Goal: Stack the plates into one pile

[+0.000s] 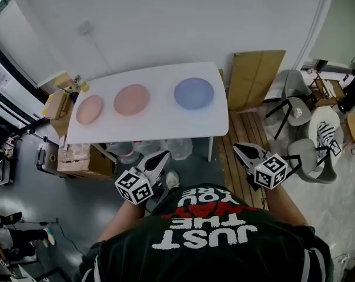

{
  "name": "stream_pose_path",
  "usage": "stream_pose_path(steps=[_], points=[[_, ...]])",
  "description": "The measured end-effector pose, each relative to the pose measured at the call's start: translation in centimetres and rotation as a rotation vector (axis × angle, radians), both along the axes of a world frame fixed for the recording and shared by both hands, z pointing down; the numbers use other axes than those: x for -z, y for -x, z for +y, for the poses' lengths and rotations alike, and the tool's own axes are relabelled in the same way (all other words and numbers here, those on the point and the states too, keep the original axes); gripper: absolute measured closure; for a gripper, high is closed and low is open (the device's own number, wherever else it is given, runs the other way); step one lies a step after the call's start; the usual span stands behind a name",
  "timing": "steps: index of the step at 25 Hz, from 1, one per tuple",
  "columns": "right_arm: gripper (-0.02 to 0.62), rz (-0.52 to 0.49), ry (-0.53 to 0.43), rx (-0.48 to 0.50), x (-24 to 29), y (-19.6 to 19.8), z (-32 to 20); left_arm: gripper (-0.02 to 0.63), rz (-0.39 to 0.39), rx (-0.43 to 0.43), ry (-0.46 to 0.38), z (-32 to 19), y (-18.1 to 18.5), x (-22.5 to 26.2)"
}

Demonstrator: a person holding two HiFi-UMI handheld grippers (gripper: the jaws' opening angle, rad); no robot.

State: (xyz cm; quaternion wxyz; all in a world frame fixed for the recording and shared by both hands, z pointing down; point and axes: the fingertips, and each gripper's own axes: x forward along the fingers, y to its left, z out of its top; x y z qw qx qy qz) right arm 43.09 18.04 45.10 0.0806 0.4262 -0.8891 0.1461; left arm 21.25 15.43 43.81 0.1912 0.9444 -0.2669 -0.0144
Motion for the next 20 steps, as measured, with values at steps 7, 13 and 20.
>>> stream_pose_path(steps=[7, 13, 20], points=[[0.588, 0.028, -0.006, -0.113, -0.7, 4.4, -14.3, 0.598, 0.046, -0.111, 0.002, -15.5, 3.5, -1.6], [0.588, 0.056, 0.026, -0.182, -0.1, 5.7, -24.8, 0.598, 0.003, -0.232, -0.014, -25.9, 3.6, -1.1], [0.586, 0.066, 0.129, -0.217, -3.7, 0.9, -30.9, 0.598, -0.015, -0.231, 0.022, -30.6, -0.9, -3.2]])
